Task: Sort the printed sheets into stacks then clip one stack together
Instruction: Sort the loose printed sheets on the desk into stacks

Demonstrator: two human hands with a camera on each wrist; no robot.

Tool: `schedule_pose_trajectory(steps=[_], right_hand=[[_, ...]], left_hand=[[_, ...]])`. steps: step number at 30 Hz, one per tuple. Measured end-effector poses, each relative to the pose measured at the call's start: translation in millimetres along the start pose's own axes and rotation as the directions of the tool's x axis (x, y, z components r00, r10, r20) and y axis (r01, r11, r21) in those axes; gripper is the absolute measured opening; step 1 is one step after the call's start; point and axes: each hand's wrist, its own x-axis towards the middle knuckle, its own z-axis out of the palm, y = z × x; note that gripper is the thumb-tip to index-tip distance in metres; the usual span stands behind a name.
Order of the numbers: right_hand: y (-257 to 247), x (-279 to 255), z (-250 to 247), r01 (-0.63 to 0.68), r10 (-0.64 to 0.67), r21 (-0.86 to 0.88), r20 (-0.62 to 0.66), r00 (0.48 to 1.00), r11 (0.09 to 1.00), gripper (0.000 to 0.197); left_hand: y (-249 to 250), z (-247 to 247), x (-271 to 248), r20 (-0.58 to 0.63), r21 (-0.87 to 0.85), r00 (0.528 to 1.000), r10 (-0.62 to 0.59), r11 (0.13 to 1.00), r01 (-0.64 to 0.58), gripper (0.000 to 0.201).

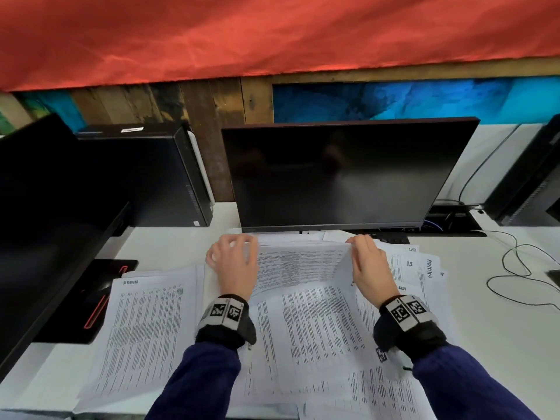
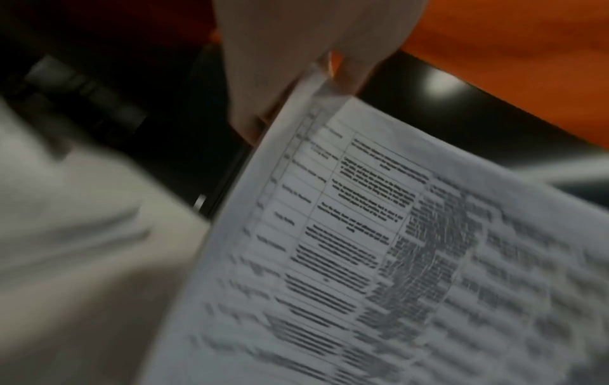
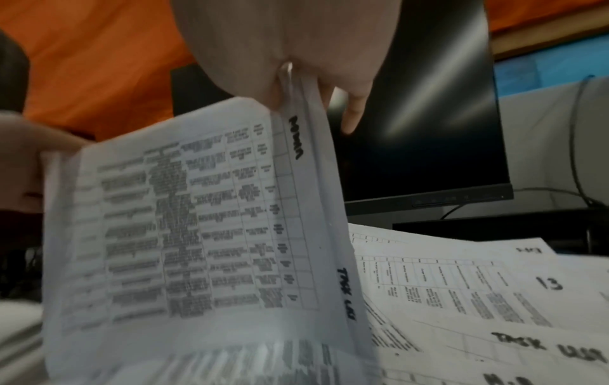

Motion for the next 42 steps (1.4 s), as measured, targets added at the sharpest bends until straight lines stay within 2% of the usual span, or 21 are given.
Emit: schedule_pose_trajectory(steps=[2,4,6,8,9,11,13,14,15,16,18,19,21,24,29,31,34,36,38,40,42], right_hand=[[1,4,-1,-0.032,0.031,0.058,0.019,0.999,0.998,0.011],[2,7,-2,-0.062,0.058,0.118,0.037,0.998,0.991,0.011],[3,7,-4,-0.093,0.087,0.204,0.038,0.996,0.975,0.017],[8,3,-7,-0.139,0.153,0.340,-0.014,0.988,0.930,0.043],[11,0,-8,-0.193,0.231,0.411,-0.043,0.972,0.891,0.058],[21,-9,-9,-0.340,0.432,0.519,-0.063,0.900,0.784,0.078],[31,-17,-9,-0.475,0.586,0.610,0.021,0.810,0.634,0.091],[34,-19,-8,-0.515,0.613,0.647,0.091,0.785,0.562,0.096],[34,-20,-9,-0.532,0.602,0.686,0.169,0.780,0.497,0.099],[32,-19,-10,-0.547,0.573,0.718,0.251,0.780,0.430,0.099],[22,-11,-14,-0.565,0.461,0.752,0.392,0.796,0.338,0.077],[15,-6,-16,-0.563,0.392,0.766,0.437,0.810,0.310,0.061],[2,2,-17,-0.530,0.301,0.807,0.454,0.838,0.261,0.055],[-15,8,-19,-0.458,0.314,0.866,0.386,0.867,0.200,0.028],[-33,5,-16,-0.306,0.309,0.894,0.205,0.929,0.328,0.021],[-38,-1,-12,-0.276,0.273,0.882,0.177,0.945,0.383,0.028],[-37,-11,-1,-0.265,0.293,0.835,0.131,0.947,0.482,0.037],[-36,-12,2,-0.225,0.320,0.788,0.037,0.947,0.573,0.042],[-39,-8,-3,-0.129,0.309,0.715,-0.126,0.943,0.687,0.051],[-45,-5,-10,0.019,0.181,0.573,-0.291,0.939,0.819,0.057],[-49,-2,-14,0.147,-0.023,0.335,-0.347,0.938,0.931,0.058]], left_hand=[[20,3,0,0.140,0.294,0.960,0.244,0.915,-0.276,0.033],[46,15,-3,0.320,0.340,0.868,0.380,0.809,-0.480,0.036],[73,27,-7,0.442,0.302,0.801,0.405,0.773,-0.558,0.032],[89,32,-7,0.462,0.331,0.792,0.399,0.751,-0.572,0.038],[92,29,-6,0.449,0.337,0.799,0.399,0.753,-0.565,0.040],[91,15,1,0.412,0.281,0.824,0.388,0.807,-0.520,0.036],[85,-6,12,0.367,0.133,0.860,0.354,0.895,-0.425,0.026],[81,-16,19,0.355,0.022,0.882,0.310,0.940,-0.339,0.023],[76,-23,25,0.363,-0.120,0.896,0.257,0.966,-0.228,0.022],[71,-29,30,0.380,-0.279,0.898,0.222,0.953,-0.117,0.020],[61,-35,34,0.429,-0.500,0.887,0.171,0.863,0.075,0.023],[56,-34,33,0.458,-0.546,0.876,0.149,0.825,0.145,0.026],[47,-30,23,0.488,-0.560,0.870,0.076,0.791,0.245,0.030],[39,-14,5,0.387,-0.595,0.921,-0.049,0.750,0.290,0.034],[52,-3,-29,0.198,-0.710,0.968,-0.151,0.659,0.248,0.031],[52,2,-39,0.200,-0.704,0.966,-0.163,0.662,0.257,0.031],[41,12,-46,0.258,-0.663,0.937,-0.234,0.662,0.348,0.046],[35,17,-44,0.267,-0.663,0.927,-0.263,0.648,0.375,0.051],[32,17,-41,0.261,-0.658,0.927,-0.270,0.653,0.375,0.054],[30,16,-38,0.250,-0.669,0.932,-0.262,0.649,0.362,0.053],[31,14,-37,0.252,-0.679,0.932,-0.261,0.639,0.362,0.052]])
